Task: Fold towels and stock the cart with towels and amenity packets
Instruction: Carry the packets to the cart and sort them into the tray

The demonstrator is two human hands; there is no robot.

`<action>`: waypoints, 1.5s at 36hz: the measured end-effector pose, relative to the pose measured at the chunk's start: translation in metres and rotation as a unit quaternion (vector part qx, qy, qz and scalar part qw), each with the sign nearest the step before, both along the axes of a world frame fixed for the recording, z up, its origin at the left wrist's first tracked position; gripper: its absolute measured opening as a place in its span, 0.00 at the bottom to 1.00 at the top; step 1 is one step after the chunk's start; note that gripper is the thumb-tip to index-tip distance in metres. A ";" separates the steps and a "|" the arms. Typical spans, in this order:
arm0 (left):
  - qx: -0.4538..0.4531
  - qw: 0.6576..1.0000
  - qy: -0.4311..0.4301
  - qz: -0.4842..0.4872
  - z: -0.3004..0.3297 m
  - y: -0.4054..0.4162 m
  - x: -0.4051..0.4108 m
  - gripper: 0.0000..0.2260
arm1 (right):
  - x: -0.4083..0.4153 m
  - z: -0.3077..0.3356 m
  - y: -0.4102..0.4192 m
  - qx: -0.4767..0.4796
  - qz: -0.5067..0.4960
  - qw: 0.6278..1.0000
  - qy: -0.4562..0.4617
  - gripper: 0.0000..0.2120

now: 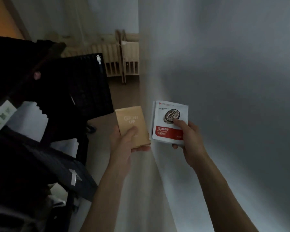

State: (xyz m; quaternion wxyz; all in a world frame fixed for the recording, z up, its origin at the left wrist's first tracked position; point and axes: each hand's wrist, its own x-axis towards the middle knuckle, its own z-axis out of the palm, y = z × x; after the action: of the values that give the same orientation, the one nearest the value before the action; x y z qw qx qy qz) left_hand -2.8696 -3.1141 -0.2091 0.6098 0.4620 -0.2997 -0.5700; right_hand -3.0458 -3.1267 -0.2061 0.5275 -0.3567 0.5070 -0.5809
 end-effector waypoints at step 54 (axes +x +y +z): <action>-0.008 0.829 0.002 0.558 -0.026 -0.392 0.252 0.07 | 0.404 -0.033 -0.526 0.026 0.642 0.766 0.011 0.14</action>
State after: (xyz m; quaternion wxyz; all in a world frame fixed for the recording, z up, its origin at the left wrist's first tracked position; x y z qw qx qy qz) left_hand -2.6173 -3.5060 -0.2353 0.8285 0.5444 0.0064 -0.1310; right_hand -2.6416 -3.6523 -0.2393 0.7809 -0.5913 0.1803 -0.0893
